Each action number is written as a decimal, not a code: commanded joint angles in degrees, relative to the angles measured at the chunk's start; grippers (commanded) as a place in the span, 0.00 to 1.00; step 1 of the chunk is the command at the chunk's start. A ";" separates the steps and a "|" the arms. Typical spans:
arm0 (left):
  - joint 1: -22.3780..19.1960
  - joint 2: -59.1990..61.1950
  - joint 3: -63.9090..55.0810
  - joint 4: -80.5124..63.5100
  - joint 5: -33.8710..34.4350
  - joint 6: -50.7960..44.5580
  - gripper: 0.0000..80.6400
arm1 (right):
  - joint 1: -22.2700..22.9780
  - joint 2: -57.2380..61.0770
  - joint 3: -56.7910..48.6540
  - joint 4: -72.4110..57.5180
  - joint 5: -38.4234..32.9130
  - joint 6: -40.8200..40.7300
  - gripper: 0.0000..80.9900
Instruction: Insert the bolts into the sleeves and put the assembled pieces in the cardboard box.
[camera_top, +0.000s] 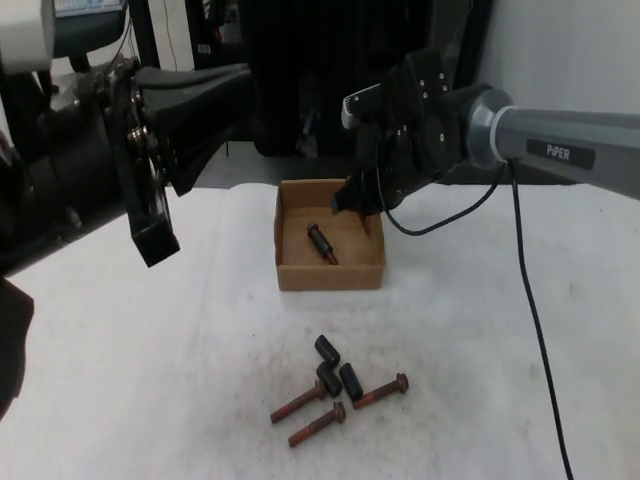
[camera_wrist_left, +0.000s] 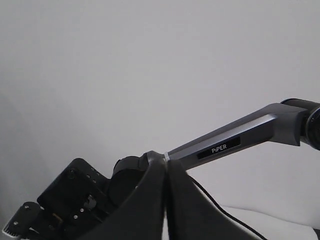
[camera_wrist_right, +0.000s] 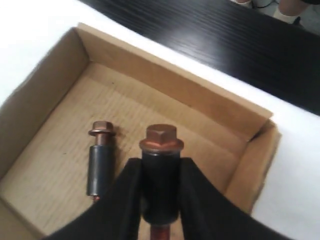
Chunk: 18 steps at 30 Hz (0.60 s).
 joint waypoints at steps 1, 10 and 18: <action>-0.22 -0.41 -0.20 -0.25 0.52 -0.52 0.00 | -0.09 -0.06 -0.72 0.07 -6.44 -0.14 0.17; -0.22 -0.41 -0.20 -0.27 2.33 -0.52 0.00 | -0.09 -1.00 -0.72 0.07 -4.25 0.53 0.50; -0.22 -0.41 -0.20 8.56 3.57 -0.52 0.00 | -0.41 -9.59 -0.72 16.64 -6.29 -0.17 0.50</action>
